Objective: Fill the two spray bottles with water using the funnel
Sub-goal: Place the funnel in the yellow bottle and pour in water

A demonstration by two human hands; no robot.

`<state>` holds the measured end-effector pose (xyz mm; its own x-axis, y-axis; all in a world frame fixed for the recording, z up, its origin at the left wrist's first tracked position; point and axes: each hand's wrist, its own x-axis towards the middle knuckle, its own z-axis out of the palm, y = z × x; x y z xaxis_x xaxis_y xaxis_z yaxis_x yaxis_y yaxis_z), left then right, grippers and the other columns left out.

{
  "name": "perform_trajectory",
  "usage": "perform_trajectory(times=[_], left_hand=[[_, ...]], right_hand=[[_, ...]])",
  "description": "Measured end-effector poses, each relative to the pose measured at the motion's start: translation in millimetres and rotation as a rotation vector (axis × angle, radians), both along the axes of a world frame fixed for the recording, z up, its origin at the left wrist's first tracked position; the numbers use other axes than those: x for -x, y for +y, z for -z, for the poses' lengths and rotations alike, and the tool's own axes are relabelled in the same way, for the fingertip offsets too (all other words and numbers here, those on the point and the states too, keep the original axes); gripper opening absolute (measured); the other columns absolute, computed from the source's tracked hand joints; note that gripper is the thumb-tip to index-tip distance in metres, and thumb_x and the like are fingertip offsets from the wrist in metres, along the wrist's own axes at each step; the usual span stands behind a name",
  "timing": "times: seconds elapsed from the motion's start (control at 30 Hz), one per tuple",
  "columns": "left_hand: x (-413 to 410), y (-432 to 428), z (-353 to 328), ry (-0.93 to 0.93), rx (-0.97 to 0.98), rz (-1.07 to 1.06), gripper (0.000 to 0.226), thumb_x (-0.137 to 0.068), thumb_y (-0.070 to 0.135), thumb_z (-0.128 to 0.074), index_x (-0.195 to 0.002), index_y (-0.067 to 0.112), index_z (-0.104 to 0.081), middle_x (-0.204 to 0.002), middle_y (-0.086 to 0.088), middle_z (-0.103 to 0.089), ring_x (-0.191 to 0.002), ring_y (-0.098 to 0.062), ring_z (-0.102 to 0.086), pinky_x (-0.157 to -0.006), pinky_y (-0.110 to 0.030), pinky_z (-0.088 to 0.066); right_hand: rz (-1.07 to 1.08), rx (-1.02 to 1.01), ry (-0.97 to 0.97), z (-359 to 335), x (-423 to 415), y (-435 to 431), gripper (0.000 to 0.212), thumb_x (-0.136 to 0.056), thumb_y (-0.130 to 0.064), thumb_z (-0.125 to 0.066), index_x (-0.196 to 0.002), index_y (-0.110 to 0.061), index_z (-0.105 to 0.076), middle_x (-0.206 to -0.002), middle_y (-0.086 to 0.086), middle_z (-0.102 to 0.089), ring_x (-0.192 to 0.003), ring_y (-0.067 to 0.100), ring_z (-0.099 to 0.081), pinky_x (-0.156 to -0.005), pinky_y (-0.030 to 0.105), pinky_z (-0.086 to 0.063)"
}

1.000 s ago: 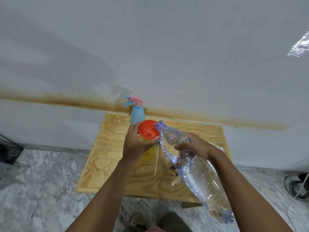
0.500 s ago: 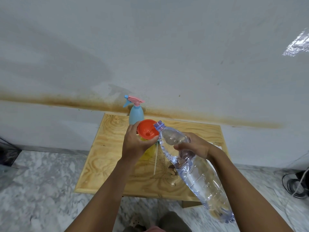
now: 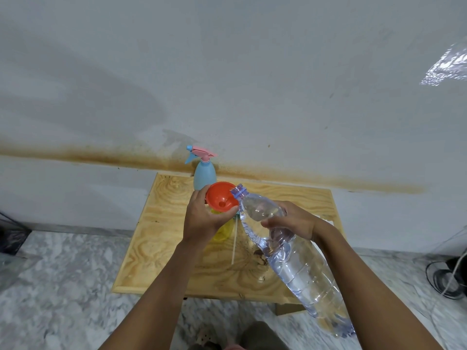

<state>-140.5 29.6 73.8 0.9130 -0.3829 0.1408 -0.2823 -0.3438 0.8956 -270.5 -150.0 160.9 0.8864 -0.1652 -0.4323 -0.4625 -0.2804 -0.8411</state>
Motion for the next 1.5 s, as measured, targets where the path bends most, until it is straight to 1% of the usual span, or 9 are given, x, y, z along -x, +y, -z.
perform_trajectory(times=[0.37, 0.73, 0.9, 1.03, 1.1, 1.23, 1.33, 1.4, 1.5], left_hand=[[0, 0, 0, -0.009, 0.005, 0.001, 0.086, -0.056, 0.069, -0.073, -0.129, 0.027, -0.054, -0.109, 0.009, -0.055, -0.099, -0.009, -0.055, -0.074, -0.008, -0.039], [-1, -1, 2, -0.011, 0.018, 0.000, 0.067, -0.066, 0.044, -0.090, -0.122, 0.035, -0.054, -0.107, 0.011, -0.055, -0.098, -0.003, -0.055, -0.075, -0.006, -0.037], [-2, -2, 4, -0.005, 0.022, -0.010, 0.077, -0.064, 0.048, -0.089, -0.130, 0.025, -0.056, -0.109, 0.008, -0.056, -0.099, -0.009, -0.056, -0.076, -0.009, -0.039], [-2, -2, 5, -0.009, 0.012, -0.010, 0.091, -0.057, 0.064, -0.080, -0.133, 0.021, -0.055, -0.112, 0.006, -0.056, -0.101, -0.011, -0.056, -0.077, -0.009, -0.040], [-2, -2, 6, -0.016, 0.000, -0.021, 0.096, -0.054, 0.071, -0.073, -0.134, 0.020, -0.054, -0.113, 0.005, -0.057, -0.102, -0.012, -0.057, -0.078, -0.011, -0.041], [-2, -2, 7, -0.039, -0.011, -0.026, 0.096, -0.058, 0.063, -0.086, -0.136, 0.019, -0.052, -0.117, 0.005, -0.056, -0.107, -0.012, -0.055, -0.082, -0.019, -0.046], [-1, -3, 4, -0.025, -0.005, -0.034, 0.096, -0.057, 0.065, -0.085, -0.136, 0.021, -0.051, -0.119, 0.008, -0.055, -0.108, -0.010, -0.054, -0.081, -0.016, -0.045], [1, -3, 0, 0.002, 0.008, -0.028, 0.101, -0.053, 0.074, -0.080, -0.136, 0.023, -0.051, -0.118, 0.008, -0.055, -0.108, -0.010, -0.053, -0.078, -0.012, -0.042], [3, -3, -2, 0.015, 0.012, -0.027, 0.106, -0.048, 0.084, -0.071, -0.134, 0.025, -0.052, -0.117, 0.009, -0.055, -0.108, -0.010, -0.053, -0.077, -0.013, -0.042]], right_hand=[[-0.008, 0.004, -0.001, 3, 1, -3, 0.040, -0.074, -0.036, -0.072, -0.111, -0.021, -0.064, -0.069, 0.007, -0.073, -0.065, 0.023, -0.072, -0.050, 0.019, -0.050], [-0.025, 0.008, -0.033, 7, -5, -7, 0.049, -0.072, -0.035, -0.074, -0.118, -0.026, -0.063, -0.073, 0.013, -0.074, -0.068, 0.024, -0.073, -0.052, 0.021, -0.051], [-0.039, 0.002, -0.120, 18, -7, -12, 0.053, -0.068, -0.046, -0.079, -0.118, -0.038, -0.064, -0.091, 0.019, -0.075, -0.082, 0.032, -0.075, -0.075, 0.043, -0.058], [-0.032, 0.013, -0.212, 21, -7, -10, 0.058, -0.066, -0.047, -0.078, -0.122, -0.045, -0.060, -0.103, 0.002, -0.076, -0.092, 0.024, -0.074, -0.079, 0.028, -0.056], [-0.008, 0.023, -0.244, 23, -7, -11, 0.065, -0.066, -0.047, -0.079, -0.127, -0.039, -0.059, -0.109, -0.005, -0.074, -0.098, 0.016, -0.072, -0.085, 0.031, -0.056], [0.075, 0.056, -0.349, 30, -3, -12, 0.072, -0.065, -0.049, -0.080, -0.132, -0.039, -0.055, -0.120, -0.014, -0.069, -0.107, 0.010, -0.069, -0.085, 0.036, -0.058], [0.183, 0.097, -0.455, 33, 1, -16, 0.070, -0.063, -0.049, -0.080, -0.127, -0.041, -0.055, -0.118, -0.023, -0.066, -0.110, 0.004, -0.065, -0.085, 0.025, -0.056], [0.252, 0.133, -0.537, 36, 3, -18, 0.066, -0.063, -0.047, -0.079, -0.124, -0.043, -0.054, -0.119, -0.022, -0.065, -0.111, 0.004, -0.064, -0.085, 0.018, -0.053], [0.417, 0.130, -0.623, 46, 2, -19, 0.062, -0.064, -0.043, -0.079, -0.121, -0.045, -0.055, -0.123, -0.014, -0.061, -0.112, 0.006, -0.063, -0.079, 0.023, -0.058]])
